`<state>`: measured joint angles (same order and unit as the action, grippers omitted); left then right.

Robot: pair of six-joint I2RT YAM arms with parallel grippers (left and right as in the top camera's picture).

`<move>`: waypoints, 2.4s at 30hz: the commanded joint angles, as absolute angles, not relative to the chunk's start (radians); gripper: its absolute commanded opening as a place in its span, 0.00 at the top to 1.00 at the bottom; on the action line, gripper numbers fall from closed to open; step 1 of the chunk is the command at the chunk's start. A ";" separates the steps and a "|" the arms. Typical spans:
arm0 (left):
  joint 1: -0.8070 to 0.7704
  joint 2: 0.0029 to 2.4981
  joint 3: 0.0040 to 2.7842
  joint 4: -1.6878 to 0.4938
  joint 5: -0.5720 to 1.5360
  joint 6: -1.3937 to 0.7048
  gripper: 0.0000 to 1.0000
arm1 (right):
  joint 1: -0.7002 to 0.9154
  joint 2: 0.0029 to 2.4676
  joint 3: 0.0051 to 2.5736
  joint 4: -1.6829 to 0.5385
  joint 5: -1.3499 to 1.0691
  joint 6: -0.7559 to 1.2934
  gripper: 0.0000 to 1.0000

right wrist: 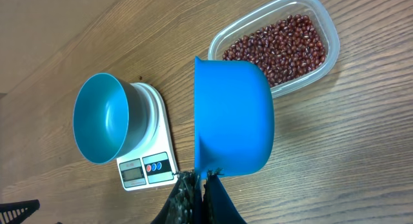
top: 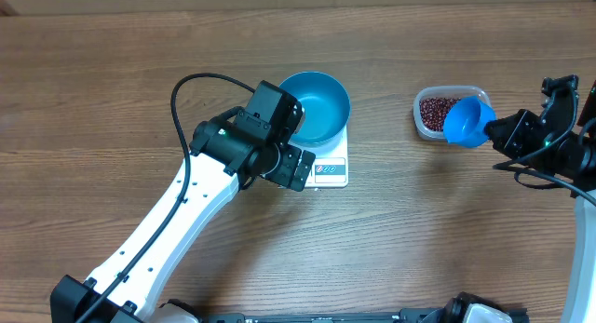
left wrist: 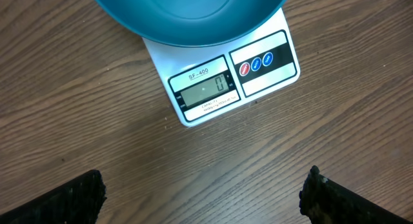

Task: Scoop item into bowl and weigh 150g on scale
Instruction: 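Lift the blue scoop with the right gripper above the bean tub, then lower the scoop into the beans and drag it through with the right gripper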

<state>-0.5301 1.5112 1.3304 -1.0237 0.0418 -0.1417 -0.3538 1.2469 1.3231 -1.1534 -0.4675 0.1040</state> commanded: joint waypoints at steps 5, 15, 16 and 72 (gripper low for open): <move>-0.531 1.511 1.345 -1.018 0.045 -0.112 0.00 | -0.358 1.246 1.356 -1.150 -0.472 0.096 0.96; -0.531 1.511 1.345 -1.018 0.045 -0.112 0.00 | -0.358 1.246 1.356 -1.150 -0.471 0.095 0.96; -0.531 1.511 1.345 -1.018 0.045 -0.112 0.00 | -0.358 1.246 1.356 -1.150 -0.472 0.096 0.96; -0.531 1.511 1.345 -1.018 0.045 -0.112 0.00 | -0.271 1.669 1.497 -0.983 -0.227 -0.236 0.96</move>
<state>-0.5301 1.5112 1.3308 -1.0210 0.0414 -0.1268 -0.2928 1.6550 1.5074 -0.9890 -0.2134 -0.2249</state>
